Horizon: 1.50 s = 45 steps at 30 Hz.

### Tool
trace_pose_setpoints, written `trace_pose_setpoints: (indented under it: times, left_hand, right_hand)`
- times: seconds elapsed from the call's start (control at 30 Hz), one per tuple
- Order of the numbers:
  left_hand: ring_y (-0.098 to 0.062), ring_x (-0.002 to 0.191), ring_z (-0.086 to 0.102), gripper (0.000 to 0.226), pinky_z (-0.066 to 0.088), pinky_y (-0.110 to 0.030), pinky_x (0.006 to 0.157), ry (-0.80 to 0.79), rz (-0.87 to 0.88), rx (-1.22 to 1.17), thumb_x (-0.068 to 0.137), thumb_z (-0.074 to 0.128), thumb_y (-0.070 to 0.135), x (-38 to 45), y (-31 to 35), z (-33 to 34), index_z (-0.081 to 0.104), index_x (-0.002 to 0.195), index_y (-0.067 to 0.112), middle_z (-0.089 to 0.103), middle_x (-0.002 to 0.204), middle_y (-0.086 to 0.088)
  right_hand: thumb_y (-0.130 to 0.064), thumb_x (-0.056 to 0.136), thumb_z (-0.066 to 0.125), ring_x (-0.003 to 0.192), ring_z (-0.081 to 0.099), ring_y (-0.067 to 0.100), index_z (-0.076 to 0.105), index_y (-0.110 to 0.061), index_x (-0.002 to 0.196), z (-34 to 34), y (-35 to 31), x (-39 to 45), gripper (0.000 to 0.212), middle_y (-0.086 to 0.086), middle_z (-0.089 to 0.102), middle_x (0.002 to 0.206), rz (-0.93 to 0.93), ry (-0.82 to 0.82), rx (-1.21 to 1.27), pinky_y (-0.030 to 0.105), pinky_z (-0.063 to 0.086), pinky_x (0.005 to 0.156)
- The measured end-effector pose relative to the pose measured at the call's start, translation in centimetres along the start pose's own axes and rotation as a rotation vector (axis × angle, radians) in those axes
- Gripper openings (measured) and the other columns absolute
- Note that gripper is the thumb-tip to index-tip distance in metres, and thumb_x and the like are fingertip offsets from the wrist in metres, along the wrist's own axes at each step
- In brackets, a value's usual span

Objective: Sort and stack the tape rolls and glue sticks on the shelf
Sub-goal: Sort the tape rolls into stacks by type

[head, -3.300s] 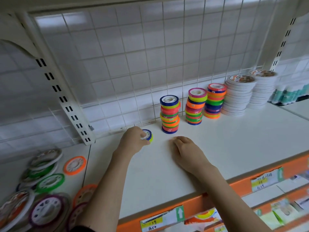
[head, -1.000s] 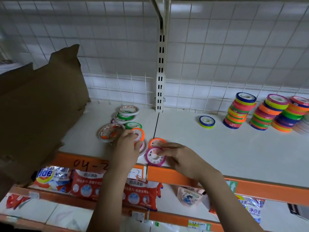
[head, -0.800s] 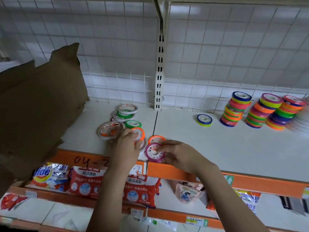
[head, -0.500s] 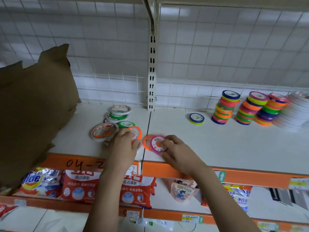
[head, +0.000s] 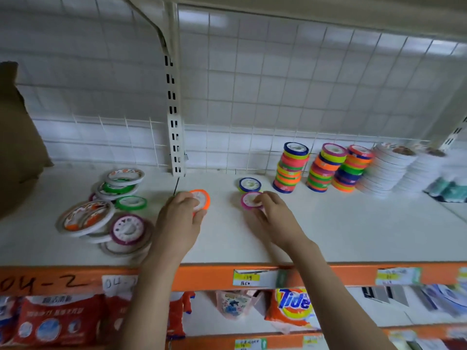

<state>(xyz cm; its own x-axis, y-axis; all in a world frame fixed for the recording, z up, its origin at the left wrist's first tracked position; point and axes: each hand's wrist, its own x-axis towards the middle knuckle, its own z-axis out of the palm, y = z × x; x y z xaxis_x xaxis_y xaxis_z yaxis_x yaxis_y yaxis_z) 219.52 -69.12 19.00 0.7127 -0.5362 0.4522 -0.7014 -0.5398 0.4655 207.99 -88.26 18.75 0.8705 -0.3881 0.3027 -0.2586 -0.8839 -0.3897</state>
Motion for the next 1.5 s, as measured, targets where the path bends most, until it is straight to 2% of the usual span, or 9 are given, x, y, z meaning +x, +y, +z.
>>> trace_pose_setpoints:
  times: [0.27, 0.4, 0.77, 0.9, 1.0, 1.13, 1.23, 1.33, 1.5]
  left_hand:
    - [-0.036, 0.091, 0.062, 0.019, 0.052, -0.044, 0.084, 0.048, -0.005, 0.074, 0.075, 0.074, 0.008, 0.5, -0.1, 0.3, 0.071, 0.091, -0.001, 0.065, 0.101, -0.015]
    - [-0.038, 0.084, 0.063, 0.026, 0.054, -0.046, 0.079, 0.051, -0.042, 0.093, 0.072, 0.062, 0.019, 0.6, -0.7, 0.0, 0.07, 0.085, -0.002, 0.066, 0.094, -0.018]
    - [-0.038, 0.092, 0.062, 0.021, 0.052, -0.046, 0.084, 0.025, -0.005, 0.096, 0.078, 0.069, 0.011, 2.9, 0.8, 2.3, 0.069, 0.092, -0.003, 0.065, 0.103, -0.018]
    - [-0.034, 0.099, 0.057, 0.024, 0.048, -0.04, 0.087, -0.057, 0.111, 0.091, 0.085, 0.064, 0.017, 6.1, 3.3, 4.5, 0.068, 0.1, -0.001, 0.061, 0.111, -0.014]
    - [-0.03, 0.108, 0.051, 0.026, 0.041, -0.036, 0.091, -0.147, 0.208, 0.11, 0.09, 0.058, 0.022, 8.5, 5.5, 6.6, 0.066, 0.107, 0.005, 0.057, 0.117, -0.01]
    - [-0.024, 0.116, 0.044, 0.031, 0.034, -0.03, 0.094, -0.27, 0.253, 0.222, 0.094, 0.047, 0.027, 10.9, 7.3, 8.4, 0.059, 0.118, 0.012, 0.051, 0.122, -0.006]
    - [-0.025, 0.115, 0.044, 0.029, 0.032, -0.032, 0.092, -0.307, 0.238, 0.276, 0.095, 0.047, 0.027, 11.6, 7.5, 8.7, 0.059, 0.117, 0.013, 0.05, 0.122, -0.006]
    - [-0.026, 0.114, 0.046, 0.028, 0.033, -0.032, 0.09, -0.328, 0.223, 0.299, 0.094, 0.048, 0.027, 12.0, 7.3, 8.7, 0.06, 0.115, 0.012, 0.051, 0.12, -0.007]
    - [-0.028, 0.113, 0.047, 0.03, 0.037, -0.033, 0.09, -0.403, 0.214, 0.276, 0.095, 0.046, 0.027, 12.1, 7.6, 9.3, 0.06, 0.113, 0.007, 0.052, 0.118, -0.01]
  right_hand:
    - [-0.013, 0.094, 0.048, 0.111, 0.05, 0.035, 0.052, 0.0, 0.119, -0.4, 1.8, 6.3, 0.029, 0.019, 0.048, 0.128, 0.058, -0.038, -0.026, 0.034, 0.041, 0.091]
    - [-0.014, 0.095, 0.045, 0.113, 0.049, 0.034, 0.05, -0.002, 0.122, 0.5, 2.2, 7.8, 0.029, 0.017, 0.045, 0.132, 0.073, -0.096, -0.051, 0.033, 0.04, 0.09]
    - [-0.027, 0.091, 0.051, 0.128, 0.037, 0.032, 0.036, -0.006, 0.139, 0.6, 3.8, 6.4, 0.054, 0.015, 0.039, 0.139, 0.081, -0.106, 0.019, 0.038, 0.038, 0.101]
    - [-0.04, 0.086, 0.028, 0.113, 0.046, 0.031, 0.055, -0.006, 0.117, 0.1, 5.3, 4.0, 0.053, 0.012, 0.054, 0.118, 0.094, -0.161, -0.099, 0.034, 0.041, 0.087]
    - [-0.028, 0.096, 0.038, 0.122, 0.042, 0.025, 0.049, -0.008, 0.127, -0.4, 6.2, 1.6, 0.039, 0.008, 0.05, 0.13, 0.141, -0.158, -0.171, 0.027, 0.03, 0.101]
    - [-0.031, 0.099, 0.035, 0.134, 0.033, 0.022, 0.04, -0.008, 0.139, -0.1, 6.6, -0.2, 0.046, 0.006, 0.04, 0.145, 0.146, -0.109, -0.151, 0.025, 0.022, 0.11]
    - [-0.028, 0.094, 0.041, 0.121, 0.05, 0.032, 0.055, 0.0, 0.124, 0.1, 6.2, -0.5, 0.043, 0.015, 0.055, 0.13, 0.169, -0.072, -0.119, 0.034, 0.037, 0.104]
    - [-0.031, 0.085, 0.04, 0.091, 0.066, 0.033, 0.069, 0.0, 0.097, 0.3, 6.0, -0.6, 0.044, 0.014, 0.069, 0.099, 0.207, -0.054, -0.093, 0.041, 0.055, 0.08]
    - [-0.041, 0.086, 0.026, 0.104, 0.062, 0.033, 0.066, -0.002, 0.107, 0.4, 6.0, -0.8, 0.059, 0.014, 0.066, 0.112, 0.187, -0.031, -0.107, 0.042, 0.049, 0.094]
